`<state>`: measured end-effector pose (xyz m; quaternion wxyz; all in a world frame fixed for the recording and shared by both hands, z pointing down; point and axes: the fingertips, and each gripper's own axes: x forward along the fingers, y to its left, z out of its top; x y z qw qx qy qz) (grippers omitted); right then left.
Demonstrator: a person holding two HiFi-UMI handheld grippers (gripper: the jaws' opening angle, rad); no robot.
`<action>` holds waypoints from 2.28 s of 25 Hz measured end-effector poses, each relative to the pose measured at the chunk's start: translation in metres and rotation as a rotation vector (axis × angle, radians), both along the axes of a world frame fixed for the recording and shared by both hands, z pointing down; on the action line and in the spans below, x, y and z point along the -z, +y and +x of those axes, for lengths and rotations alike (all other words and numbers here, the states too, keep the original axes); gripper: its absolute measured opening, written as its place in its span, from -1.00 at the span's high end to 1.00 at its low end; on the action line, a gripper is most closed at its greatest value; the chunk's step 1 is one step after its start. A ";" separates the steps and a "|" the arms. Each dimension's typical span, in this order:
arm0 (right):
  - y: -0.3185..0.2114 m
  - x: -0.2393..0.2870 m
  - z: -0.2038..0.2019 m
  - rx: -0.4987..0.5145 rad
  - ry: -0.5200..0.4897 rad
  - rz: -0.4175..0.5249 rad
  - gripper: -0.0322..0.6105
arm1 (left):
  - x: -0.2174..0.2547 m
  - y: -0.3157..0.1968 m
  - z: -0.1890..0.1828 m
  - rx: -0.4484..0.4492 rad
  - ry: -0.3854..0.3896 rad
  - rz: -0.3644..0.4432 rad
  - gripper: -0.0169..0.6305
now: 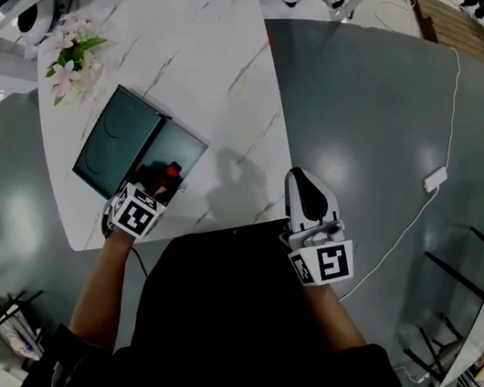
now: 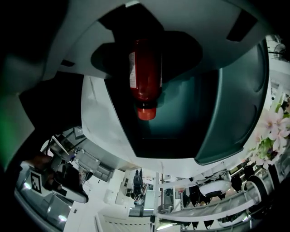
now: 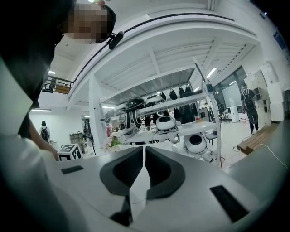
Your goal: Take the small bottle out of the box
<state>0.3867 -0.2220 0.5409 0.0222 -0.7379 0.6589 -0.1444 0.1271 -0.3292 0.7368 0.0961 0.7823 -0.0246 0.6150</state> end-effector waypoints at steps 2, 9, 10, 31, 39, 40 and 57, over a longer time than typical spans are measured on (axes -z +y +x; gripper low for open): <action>-0.002 0.008 -0.002 0.018 0.020 0.007 0.78 | 0.010 -0.004 0.003 0.049 0.054 0.002 0.23; -0.007 0.046 -0.005 0.052 0.111 0.052 0.77 | 0.110 -0.027 0.030 0.199 0.432 0.057 0.23; -0.010 0.053 -0.004 0.054 0.124 0.066 0.77 | 0.127 -0.030 0.033 0.221 0.493 0.072 0.24; 0.033 0.133 0.016 0.398 0.117 0.321 0.78 | 0.353 0.087 0.043 0.642 1.293 0.580 0.24; 0.085 0.110 0.038 0.447 0.175 0.273 0.78 | 0.345 0.185 0.026 0.825 1.217 0.782 0.23; 0.090 0.106 0.039 0.455 0.176 0.268 0.77 | 0.341 0.196 0.023 0.845 1.196 0.796 0.23; 0.180 0.096 -0.028 0.653 0.132 0.206 0.78 | 0.303 0.320 -0.030 1.060 1.111 0.805 0.22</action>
